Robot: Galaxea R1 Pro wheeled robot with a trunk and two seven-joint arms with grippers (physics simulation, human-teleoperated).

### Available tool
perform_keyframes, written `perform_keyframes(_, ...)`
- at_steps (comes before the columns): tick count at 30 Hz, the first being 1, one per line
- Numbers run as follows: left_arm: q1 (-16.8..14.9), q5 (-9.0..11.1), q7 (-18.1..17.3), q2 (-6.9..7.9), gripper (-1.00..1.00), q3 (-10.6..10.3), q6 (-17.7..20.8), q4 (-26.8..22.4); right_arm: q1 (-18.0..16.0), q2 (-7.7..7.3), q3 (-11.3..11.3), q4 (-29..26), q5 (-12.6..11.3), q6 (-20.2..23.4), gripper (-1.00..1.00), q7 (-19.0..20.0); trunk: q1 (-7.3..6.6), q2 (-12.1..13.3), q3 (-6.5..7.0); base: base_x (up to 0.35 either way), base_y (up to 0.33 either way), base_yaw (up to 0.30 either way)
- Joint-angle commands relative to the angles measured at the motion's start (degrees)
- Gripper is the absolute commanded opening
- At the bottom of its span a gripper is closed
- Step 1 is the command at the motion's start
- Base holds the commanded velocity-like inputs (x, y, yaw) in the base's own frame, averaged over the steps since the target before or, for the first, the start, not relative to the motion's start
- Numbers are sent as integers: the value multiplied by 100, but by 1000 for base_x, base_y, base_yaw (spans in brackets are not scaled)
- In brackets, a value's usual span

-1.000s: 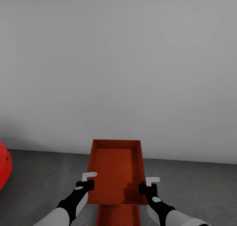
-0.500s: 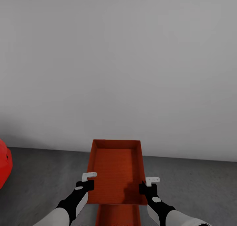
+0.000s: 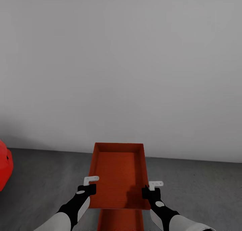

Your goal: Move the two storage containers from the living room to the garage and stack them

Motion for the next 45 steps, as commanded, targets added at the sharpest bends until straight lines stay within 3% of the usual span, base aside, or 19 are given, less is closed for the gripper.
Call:
perform_keyframes(1,-3,-18,53,3,-100,72,38,-15,-6,-2,-153,6,-125,-50,-100,-30,1,-8,-18,0,0,0)
perform_keyframes(45,-3,-18,53,3,-100,69,38,2,-7,-8,-153,6,-125,-50,-100,-30,1,-8,-408,0,0,0)
